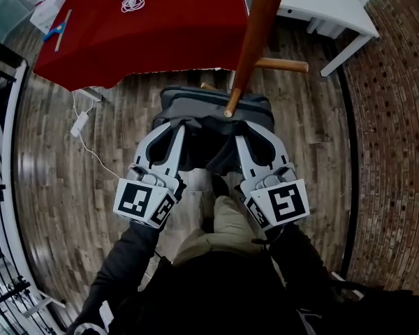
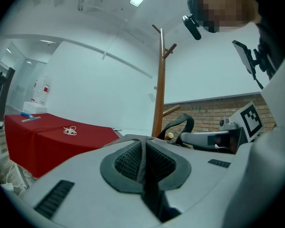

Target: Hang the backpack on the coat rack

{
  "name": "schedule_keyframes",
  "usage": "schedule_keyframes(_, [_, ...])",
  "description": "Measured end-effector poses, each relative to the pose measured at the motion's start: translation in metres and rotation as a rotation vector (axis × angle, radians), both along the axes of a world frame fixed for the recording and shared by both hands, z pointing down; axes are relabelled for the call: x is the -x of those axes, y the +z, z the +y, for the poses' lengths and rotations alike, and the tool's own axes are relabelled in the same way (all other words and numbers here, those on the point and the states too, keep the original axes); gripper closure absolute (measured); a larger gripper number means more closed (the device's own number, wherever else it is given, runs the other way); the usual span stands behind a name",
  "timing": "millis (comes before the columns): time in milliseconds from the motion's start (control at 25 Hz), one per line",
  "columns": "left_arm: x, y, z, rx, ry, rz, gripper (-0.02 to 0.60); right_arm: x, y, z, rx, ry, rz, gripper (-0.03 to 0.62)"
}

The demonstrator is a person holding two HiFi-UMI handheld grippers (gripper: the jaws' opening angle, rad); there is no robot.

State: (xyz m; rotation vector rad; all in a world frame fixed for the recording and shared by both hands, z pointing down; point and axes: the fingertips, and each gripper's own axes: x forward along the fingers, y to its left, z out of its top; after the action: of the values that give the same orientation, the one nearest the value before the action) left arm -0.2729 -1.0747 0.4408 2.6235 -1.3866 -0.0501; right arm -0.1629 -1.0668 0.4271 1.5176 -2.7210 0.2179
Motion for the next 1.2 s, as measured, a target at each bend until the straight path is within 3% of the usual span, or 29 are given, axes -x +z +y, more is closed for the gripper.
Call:
schedule_keyframes(400, [0.001,0.006,0.008,-0.017,0.009,0.003,0.546,0.002,0.004,0.009,-0.051,-0.003,0.028,0.574])
schedule_keyframes(920, [0.02,0.015,0.056,-0.024,0.009,-0.014,0.546,0.021,0.013,0.056,-0.071,-0.017,0.056,0.574])
schedule_keyframes(1200, [0.011,0.009,0.065,-0.036,0.034,-0.011,0.546,0.012,0.008,0.059,-0.081,0.003,0.043,0.574])
